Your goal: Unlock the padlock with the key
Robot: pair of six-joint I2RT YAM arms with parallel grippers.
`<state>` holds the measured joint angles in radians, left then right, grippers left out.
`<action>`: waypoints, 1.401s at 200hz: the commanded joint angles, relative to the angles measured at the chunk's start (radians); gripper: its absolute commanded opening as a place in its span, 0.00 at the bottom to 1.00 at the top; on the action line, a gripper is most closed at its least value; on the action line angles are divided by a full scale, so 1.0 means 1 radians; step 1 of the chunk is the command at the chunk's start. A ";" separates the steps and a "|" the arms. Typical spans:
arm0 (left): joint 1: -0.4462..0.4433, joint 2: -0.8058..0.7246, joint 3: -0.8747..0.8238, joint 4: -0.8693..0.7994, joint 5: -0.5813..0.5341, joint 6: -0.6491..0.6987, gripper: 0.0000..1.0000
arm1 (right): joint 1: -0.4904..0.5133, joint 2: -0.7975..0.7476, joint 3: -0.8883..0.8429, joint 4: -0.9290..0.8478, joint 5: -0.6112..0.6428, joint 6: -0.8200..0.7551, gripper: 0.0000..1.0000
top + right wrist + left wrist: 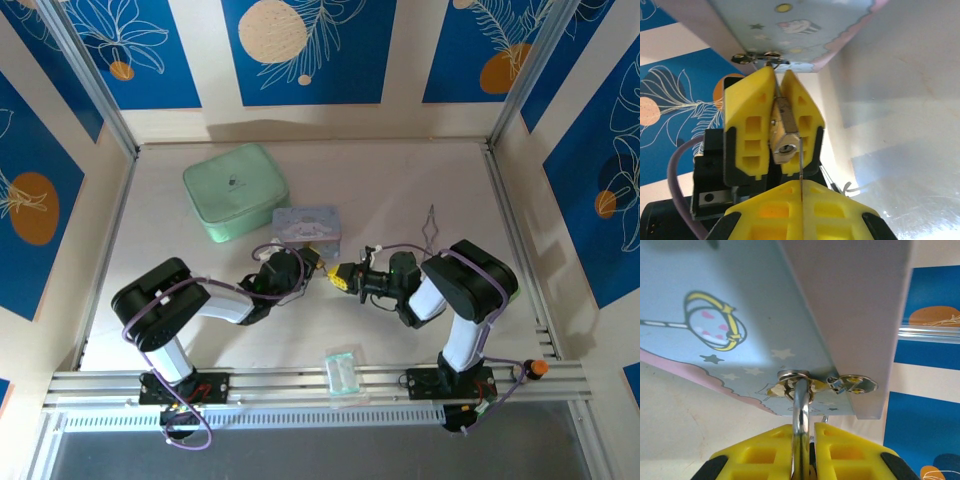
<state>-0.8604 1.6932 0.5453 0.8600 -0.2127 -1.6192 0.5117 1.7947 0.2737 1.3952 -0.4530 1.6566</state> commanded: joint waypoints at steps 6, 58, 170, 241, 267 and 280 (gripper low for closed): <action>-0.005 0.010 0.019 0.105 0.013 -0.006 0.00 | -0.005 -0.023 0.014 0.006 -0.031 -0.034 0.00; -0.005 0.016 0.020 0.101 0.015 -0.009 0.00 | 0.007 -0.033 0.015 0.007 -0.016 -0.043 0.00; -0.002 0.020 0.029 0.089 0.013 -0.010 0.00 | -0.004 -0.023 -0.010 0.006 -0.049 -0.051 0.00; -0.003 0.018 0.023 0.108 0.016 -0.011 0.00 | -0.007 -0.023 0.004 0.007 -0.052 -0.061 0.00; -0.003 0.014 0.022 0.081 0.015 -0.006 0.00 | -0.009 -0.027 0.000 0.007 -0.051 -0.067 0.00; -0.003 0.024 0.018 0.098 0.016 -0.014 0.00 | -0.009 -0.026 -0.001 0.006 -0.050 -0.068 0.00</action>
<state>-0.8604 1.7123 0.5488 0.8978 -0.2092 -1.6260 0.5079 1.7767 0.2726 1.3914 -0.4839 1.6184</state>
